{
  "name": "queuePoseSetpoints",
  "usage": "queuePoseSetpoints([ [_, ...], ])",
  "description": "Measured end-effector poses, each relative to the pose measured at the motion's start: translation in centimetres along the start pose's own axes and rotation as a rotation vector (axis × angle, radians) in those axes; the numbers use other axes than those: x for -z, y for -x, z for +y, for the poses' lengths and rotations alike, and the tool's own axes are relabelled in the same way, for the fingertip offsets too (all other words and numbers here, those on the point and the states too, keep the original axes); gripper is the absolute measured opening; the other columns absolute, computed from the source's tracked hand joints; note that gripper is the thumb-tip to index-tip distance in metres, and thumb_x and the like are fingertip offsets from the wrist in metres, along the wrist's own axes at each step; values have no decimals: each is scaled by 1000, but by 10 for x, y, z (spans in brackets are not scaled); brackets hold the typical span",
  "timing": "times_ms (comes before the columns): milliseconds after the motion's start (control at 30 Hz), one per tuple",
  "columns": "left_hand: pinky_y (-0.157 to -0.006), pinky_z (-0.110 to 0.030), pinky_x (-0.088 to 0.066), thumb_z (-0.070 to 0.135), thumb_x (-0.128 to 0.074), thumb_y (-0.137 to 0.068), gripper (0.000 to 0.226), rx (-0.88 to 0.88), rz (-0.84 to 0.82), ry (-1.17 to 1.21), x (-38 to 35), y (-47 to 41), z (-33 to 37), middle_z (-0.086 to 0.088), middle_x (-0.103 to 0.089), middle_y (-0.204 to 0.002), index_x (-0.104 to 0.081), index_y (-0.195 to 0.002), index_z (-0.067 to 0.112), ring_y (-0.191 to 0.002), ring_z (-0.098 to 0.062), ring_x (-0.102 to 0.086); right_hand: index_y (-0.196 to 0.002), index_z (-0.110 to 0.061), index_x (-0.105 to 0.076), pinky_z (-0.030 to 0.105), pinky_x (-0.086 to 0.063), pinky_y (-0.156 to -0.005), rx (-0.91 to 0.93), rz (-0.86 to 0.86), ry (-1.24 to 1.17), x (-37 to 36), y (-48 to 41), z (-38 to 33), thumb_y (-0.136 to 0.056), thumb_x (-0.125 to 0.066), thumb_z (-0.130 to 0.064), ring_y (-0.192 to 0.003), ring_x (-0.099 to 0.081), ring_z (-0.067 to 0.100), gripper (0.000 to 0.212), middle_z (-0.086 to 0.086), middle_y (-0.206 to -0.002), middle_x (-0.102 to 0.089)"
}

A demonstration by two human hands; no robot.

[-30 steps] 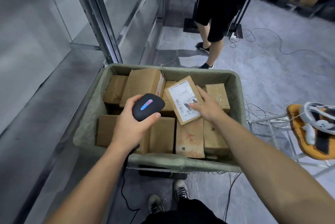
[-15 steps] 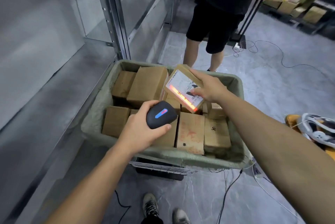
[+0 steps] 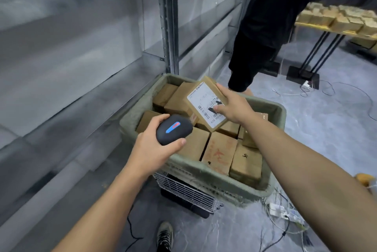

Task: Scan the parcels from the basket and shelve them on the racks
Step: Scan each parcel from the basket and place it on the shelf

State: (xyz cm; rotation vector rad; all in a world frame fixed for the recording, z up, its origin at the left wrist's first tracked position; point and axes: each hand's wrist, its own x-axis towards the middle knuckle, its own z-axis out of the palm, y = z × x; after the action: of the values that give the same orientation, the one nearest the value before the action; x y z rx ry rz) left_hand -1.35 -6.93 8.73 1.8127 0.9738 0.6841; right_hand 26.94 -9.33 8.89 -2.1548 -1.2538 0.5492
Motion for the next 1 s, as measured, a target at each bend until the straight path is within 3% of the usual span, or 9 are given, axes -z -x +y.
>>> queuePoseSetpoints([
  [100,-72,-5,-45,47,-81,-62,69,39,104,51,8,26,1,22,-68,-108,-55,-126,40,-90,10,-65,-158,-42,-24,28,-47,-92,43,-11,-81,-12,13,-16,-92,-73,-23,-111,-60,14,84,-7,-135,-59],
  [233,-79,-32,-58,49,-86,-60,66,102,258,131,29,55,-5,19,-72,-106,-59,-120,48,-88,-8,-71,-157,-42,-25,25,-43,-94,128,-33,-203,-34,27,-45,-91,-73,-22,-111,-56,10,84,-14,-128,-55],
  [300,-77,-38,-58,55,-85,-56,66,112,345,159,44,68,-5,17,-73,-105,-59,-116,52,-82,-11,-70,-157,-41,-26,26,-44,-100,175,-52,-255,-47,33,-63,-91,-73,-22,-114,-56,11,83,-16,-125,-54],
  [400,-63,-27,-55,41,-90,-66,65,114,490,170,66,92,0,10,-72,-104,-59,-124,36,-66,-6,-64,-156,-43,-27,38,-43,-111,236,-89,-317,-67,40,-94,-90,-74,-25,-122,-58,14,83,-12,-136,-60],
  [500,-54,-20,-53,16,-88,-80,56,130,616,183,90,120,4,8,-70,-101,-58,-124,29,-58,-4,-62,-158,-39,-26,29,-40,-110,312,-135,-349,-86,51,-130,-93,-71,-25,-124,-55,10,80,-12,-141,-58],
  [600,-57,-20,-53,35,-85,-68,62,151,721,177,115,153,4,9,-70,-102,-58,-123,35,-63,-10,-65,-158,-38,-25,22,-36,-106,400,-181,-403,-108,68,-169,-94,-70,-23,-120,-50,2,80,-14,-143,-55],
  [767,-60,-23,-53,47,-83,-60,71,169,877,181,155,210,-3,6,-72,-106,-58,-126,36,-69,-15,-67,-154,-48,-24,47,-40,-116,522,-279,-488,-148,104,-232,-87,-69,-39,-132,-54,12,82,-15,-144,-56],
  [900,-60,-25,-53,42,-82,-65,56,170,987,182,186,260,-7,10,-73,-98,-58,-115,46,-64,-16,-66,-158,-40,-24,42,-45,-112,595,-348,-613,-173,144,-288,-94,-68,-26,-127,-56,9,79,-13,-144,-55],
  [1000,-62,-28,-54,48,-82,-61,57,160,1064,161,212,299,-8,9,-72,-100,-57,-113,48,-67,-15,-67,-157,-39,-27,42,-50,-108,633,-402,-727,-194,179,-328,-94,-70,-23,-125,-58,8,78,-13,-141,-57],
])
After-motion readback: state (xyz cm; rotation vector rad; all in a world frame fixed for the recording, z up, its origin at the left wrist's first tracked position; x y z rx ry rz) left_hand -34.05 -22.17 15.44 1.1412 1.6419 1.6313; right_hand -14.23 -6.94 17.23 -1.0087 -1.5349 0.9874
